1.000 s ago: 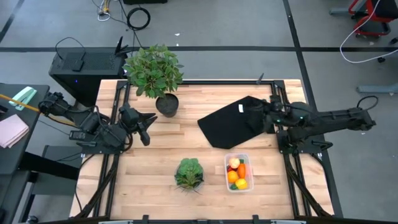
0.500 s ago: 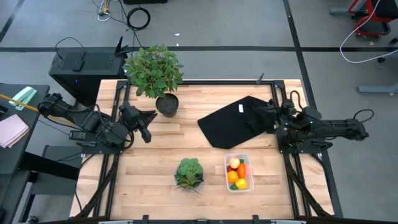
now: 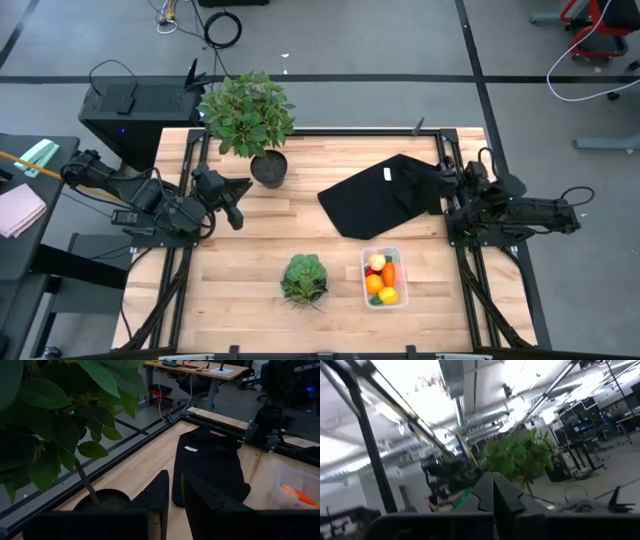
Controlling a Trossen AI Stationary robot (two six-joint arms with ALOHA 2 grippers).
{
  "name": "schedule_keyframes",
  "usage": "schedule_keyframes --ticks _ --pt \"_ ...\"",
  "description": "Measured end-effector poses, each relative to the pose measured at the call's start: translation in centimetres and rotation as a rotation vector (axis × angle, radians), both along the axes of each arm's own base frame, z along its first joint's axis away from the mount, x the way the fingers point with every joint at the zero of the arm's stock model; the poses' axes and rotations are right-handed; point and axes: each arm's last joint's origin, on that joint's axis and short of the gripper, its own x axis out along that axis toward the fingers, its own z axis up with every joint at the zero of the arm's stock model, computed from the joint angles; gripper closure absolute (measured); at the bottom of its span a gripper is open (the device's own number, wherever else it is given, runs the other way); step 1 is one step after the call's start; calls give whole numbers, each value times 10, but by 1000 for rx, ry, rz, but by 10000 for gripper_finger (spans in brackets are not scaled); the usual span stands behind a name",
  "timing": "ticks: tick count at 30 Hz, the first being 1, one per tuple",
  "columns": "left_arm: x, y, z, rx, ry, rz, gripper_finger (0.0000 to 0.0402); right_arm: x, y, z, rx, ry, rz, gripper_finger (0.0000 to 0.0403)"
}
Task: Pick and placing Produce into tupperware
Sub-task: Return to Home Position
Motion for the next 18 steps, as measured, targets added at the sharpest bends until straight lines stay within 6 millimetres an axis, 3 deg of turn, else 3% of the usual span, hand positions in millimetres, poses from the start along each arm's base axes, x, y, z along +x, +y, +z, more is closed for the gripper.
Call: schedule_keyframes --ticks 6,11,16,18 --pt "0 0 0 34 26 -11 343 5 0 -12 -15 137 7 403" --pt "0 0 0 39 30 -13 343 5 0 -13 -53 148 -8 403" --pt "0 0 0 36 27 -12 338 14 0 -40 -25 134 3 403" --pt "0 0 0 36 27 -12 338 14 0 -38 -19 136 -3 403"
